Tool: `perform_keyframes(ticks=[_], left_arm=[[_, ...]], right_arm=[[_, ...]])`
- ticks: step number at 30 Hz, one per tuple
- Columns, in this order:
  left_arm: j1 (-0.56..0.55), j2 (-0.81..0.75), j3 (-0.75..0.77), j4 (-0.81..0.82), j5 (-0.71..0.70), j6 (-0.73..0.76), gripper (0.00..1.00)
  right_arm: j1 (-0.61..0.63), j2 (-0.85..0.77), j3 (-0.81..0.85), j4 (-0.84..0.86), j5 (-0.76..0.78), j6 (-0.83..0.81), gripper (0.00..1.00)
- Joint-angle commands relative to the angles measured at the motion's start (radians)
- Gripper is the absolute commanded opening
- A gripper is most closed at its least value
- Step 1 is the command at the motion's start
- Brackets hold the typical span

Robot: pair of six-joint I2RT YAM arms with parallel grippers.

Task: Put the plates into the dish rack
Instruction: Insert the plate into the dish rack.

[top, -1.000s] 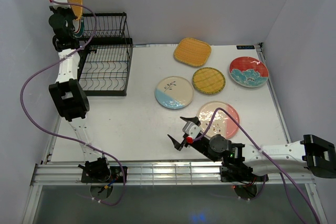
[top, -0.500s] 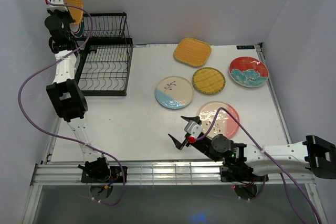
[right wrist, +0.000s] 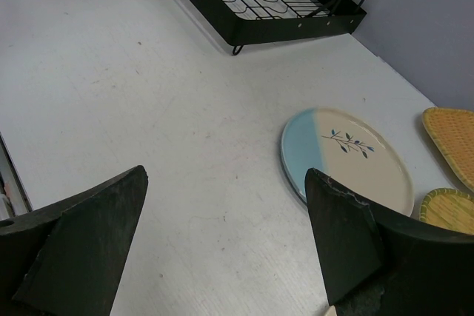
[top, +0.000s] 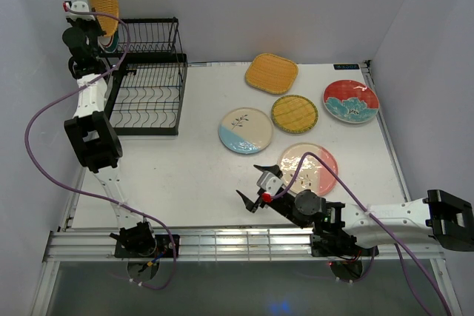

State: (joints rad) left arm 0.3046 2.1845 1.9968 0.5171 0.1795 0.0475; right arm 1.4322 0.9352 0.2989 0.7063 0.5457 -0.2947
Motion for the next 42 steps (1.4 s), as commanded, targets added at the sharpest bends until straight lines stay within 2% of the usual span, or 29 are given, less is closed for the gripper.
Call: perform_keyframes(ticks=[1, 14, 20, 37, 42], left_arm=[[0.019, -0.049, -0.049, 0.009, 0.005, 0.002, 0.0], [0.01, -0.112, -0.262, 0.15, 0.035, 0.071, 0.0], [-0.027, -0.115, -0.339, 0.242, -0.009, 0.141, 0.0], [-0.059, -0.055, -0.257, 0.25, -0.035, 0.218, 0.0], [-0.059, -0.02, -0.164, 0.232, -0.051, 0.223, 0.0]], right_arm=[[-0.004, 0.001, 0.045, 0.042, 0.002, 0.011, 0.92], [-0.004, 0.005, 0.048, 0.042, -0.006, 0.011, 0.92], [-0.004, 0.002, 0.048, 0.042, -0.003, 0.009, 0.92], [-0.004, -0.01, 0.039, 0.041, -0.006, 0.009, 0.92], [-0.004, -0.007, 0.04, 0.042, -0.006, 0.009, 0.92]])
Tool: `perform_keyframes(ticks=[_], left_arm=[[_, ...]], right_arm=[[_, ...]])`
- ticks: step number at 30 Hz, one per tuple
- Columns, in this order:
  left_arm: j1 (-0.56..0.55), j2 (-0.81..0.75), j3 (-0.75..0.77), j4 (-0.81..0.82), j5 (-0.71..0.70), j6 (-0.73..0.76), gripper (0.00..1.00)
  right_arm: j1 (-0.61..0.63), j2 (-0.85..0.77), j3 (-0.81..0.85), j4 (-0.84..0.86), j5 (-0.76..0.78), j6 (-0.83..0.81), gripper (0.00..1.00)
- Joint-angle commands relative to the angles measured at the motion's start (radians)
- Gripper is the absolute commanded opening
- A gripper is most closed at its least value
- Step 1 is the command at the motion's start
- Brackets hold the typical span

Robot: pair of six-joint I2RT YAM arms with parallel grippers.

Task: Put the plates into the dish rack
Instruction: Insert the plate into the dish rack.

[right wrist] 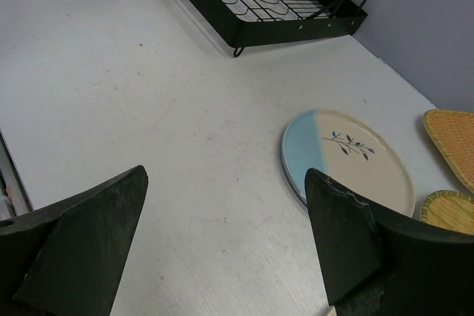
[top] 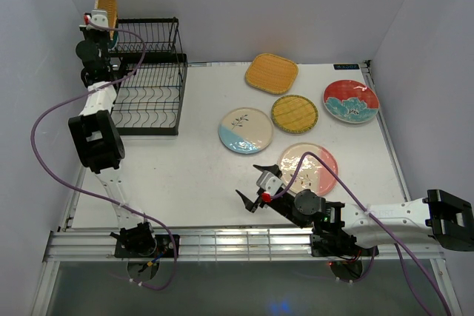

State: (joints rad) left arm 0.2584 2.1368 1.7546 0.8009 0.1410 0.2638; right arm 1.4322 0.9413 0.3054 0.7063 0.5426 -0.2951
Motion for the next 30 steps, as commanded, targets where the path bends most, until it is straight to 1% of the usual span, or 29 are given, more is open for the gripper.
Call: perform_keyframes(ticks=[1, 6, 9, 19, 27, 30], left_arm=[[-0.013, 0.034, 0.097, -0.066, -0.024, 0.005, 0.0], [-0.013, 0.054, 0.212, -0.129, -0.027, -0.027, 0.0], [-0.015, 0.048, 0.223, -0.14, -0.02, -0.037, 0.0], [-0.015, -0.012, 0.169, -0.132, 0.046, -0.074, 0.0], [-0.03, -0.034, 0.152, -0.104, 0.039, -0.006, 0.0], [-0.031, -0.048, 0.129, -0.088, 0.035, -0.008, 0.0]], right_arm=[[-0.004, -0.013, 0.034, 0.042, -0.004, 0.01, 0.92], [-0.004, -0.004, 0.038, 0.042, -0.004, 0.01, 0.92], [-0.006, -0.001, 0.04, 0.042, -0.004, 0.01, 0.92], [-0.004, -0.004, 0.04, 0.039, -0.01, 0.011, 0.92], [-0.006, -0.002, 0.041, 0.036, -0.012, 0.011, 0.92], [-0.006, -0.001, 0.043, 0.036, -0.012, 0.013, 0.92]])
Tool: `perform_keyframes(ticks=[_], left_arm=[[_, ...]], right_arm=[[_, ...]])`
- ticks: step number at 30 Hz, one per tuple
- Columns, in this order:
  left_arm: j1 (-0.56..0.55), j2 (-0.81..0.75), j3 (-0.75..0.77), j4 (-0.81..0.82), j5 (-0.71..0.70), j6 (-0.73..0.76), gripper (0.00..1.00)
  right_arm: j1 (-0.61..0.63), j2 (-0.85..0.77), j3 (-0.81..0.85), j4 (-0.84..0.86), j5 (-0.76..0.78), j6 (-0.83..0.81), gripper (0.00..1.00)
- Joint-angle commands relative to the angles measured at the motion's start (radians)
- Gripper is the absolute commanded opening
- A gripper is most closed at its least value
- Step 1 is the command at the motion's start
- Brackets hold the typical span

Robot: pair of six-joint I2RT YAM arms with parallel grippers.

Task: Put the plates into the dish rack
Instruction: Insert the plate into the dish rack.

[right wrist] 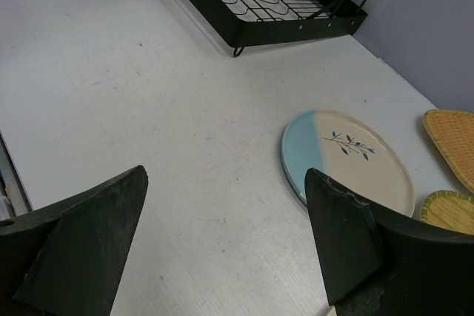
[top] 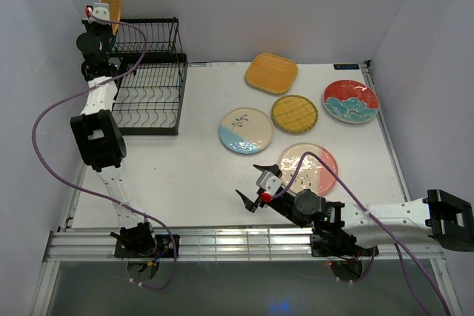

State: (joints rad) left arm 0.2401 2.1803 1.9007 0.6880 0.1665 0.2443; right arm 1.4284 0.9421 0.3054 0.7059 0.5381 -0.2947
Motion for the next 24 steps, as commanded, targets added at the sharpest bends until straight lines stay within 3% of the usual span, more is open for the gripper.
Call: perform_keyframes(ticks=[1, 24], left_arm=[[-0.013, -0.093, -0.02, 0.027, 0.005, 0.01, 0.0], [-0.012, -0.149, -0.29, 0.183, 0.034, 0.052, 0.0]], right_arm=[[-0.002, -0.002, 0.043, 0.037, -0.009, 0.011, 0.92], [0.0, -0.019, 0.037, 0.026, -0.017, 0.016, 0.92]])
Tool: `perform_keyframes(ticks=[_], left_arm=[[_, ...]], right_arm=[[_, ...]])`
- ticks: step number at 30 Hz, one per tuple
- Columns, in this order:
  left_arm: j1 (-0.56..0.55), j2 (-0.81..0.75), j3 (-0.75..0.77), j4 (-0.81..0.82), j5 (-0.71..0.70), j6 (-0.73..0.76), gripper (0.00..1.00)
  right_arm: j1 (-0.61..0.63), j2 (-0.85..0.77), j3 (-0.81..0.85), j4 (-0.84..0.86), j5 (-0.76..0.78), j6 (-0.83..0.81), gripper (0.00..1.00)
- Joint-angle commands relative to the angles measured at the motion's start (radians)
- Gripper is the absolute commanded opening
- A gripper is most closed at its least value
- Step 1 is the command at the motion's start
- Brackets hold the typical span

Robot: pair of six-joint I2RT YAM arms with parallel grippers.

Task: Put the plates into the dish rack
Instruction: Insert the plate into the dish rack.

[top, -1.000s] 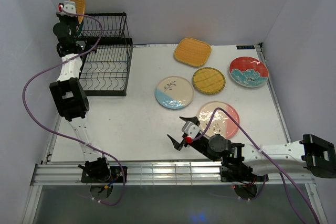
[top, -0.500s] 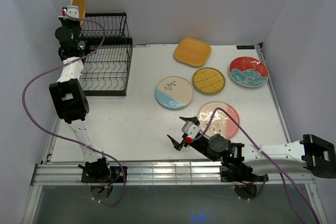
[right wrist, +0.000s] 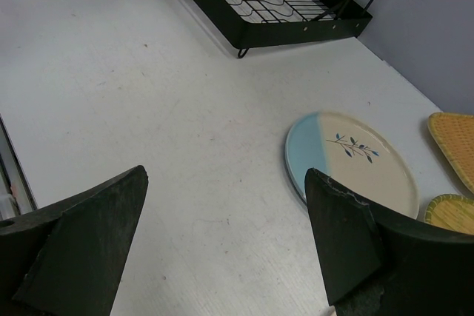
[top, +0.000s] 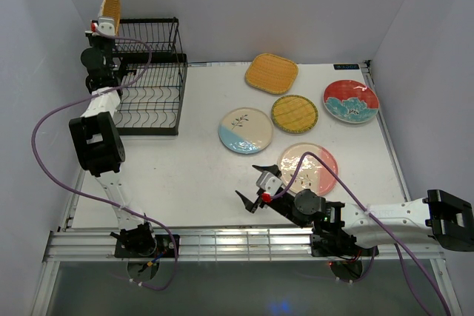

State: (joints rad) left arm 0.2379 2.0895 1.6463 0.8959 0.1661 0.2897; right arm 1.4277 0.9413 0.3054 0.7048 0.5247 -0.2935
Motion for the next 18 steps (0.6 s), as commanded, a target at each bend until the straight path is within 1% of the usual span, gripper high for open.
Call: perform_keyframes(ticks=[1, 9, 14, 16, 18], left_arm=[[-0.009, -0.06, -0.039, -0.02, 0.036, 0.012, 0.0], [-0.006, -0.088, -0.097, 0.015, 0.032, 0.022, 0.0], [0.008, -0.114, -0.12, 0.02, 0.021, -0.017, 0.0], [0.009, -0.126, -0.114, 0.018, 0.016, -0.026, 0.0], [0.009, -0.128, -0.077, -0.004, 0.007, -0.037, 0.0]], right_arm=[[0.0, -0.018, 0.038, 0.027, -0.003, 0.016, 0.92], [0.0, -0.01, 0.041, 0.027, -0.005, 0.014, 0.92], [-0.001, -0.009, 0.043, 0.027, -0.003, 0.014, 0.92], [0.0, -0.009, 0.043, 0.028, -0.003, 0.014, 0.92], [0.0, -0.009, 0.044, 0.028, -0.005, 0.014, 0.92]])
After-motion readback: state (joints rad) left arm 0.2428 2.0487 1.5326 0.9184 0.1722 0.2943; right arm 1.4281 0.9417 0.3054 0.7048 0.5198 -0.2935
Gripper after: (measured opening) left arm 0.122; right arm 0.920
